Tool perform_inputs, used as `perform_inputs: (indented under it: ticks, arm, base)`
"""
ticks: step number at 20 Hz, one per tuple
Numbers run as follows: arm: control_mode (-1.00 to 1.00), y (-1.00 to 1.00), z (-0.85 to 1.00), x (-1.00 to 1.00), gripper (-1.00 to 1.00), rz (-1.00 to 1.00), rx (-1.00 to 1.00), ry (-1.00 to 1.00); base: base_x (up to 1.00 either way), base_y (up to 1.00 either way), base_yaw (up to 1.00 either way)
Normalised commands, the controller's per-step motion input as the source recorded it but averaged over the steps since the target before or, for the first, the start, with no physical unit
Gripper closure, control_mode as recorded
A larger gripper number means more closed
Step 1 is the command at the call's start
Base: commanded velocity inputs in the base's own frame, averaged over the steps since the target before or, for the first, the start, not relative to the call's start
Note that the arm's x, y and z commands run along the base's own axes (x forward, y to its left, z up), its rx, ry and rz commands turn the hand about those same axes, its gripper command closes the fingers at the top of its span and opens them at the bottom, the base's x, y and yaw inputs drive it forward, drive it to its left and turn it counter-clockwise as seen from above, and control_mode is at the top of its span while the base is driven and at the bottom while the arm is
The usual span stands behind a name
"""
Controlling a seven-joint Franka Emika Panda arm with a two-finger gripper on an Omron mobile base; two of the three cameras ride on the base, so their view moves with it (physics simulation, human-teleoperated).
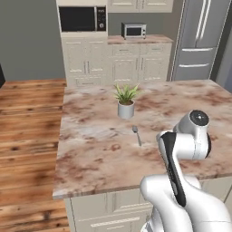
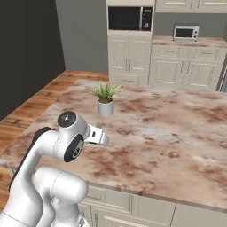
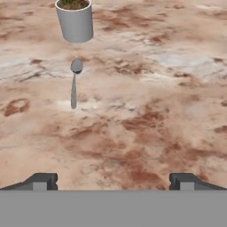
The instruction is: Organize the utensils by type. Pick up the wooden spoons from the counter and place them in the open cabinet. Then pick up the metallic utensils from the counter and place them in the open drawer.
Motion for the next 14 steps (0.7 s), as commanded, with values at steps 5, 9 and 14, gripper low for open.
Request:
perform_inputs:
  ticks: [5, 9, 14]
  arm:
    - [1.0, 0.0, 0.0, 0.0, -1.0, 0.0, 0.0, 0.0]
    - [1.0, 0.0, 0.0, 0.0, -1.0, 0.0, 0.0, 0.0]
    - [1.0, 0.0, 0.0, 0.0, -1.0, 0.0, 0.0, 0.0]
  base:
    - [0.0, 0.0, 0.0]
    - [0.01, 0.0, 0.0]
    - [0.18, 0.0, 0.0]
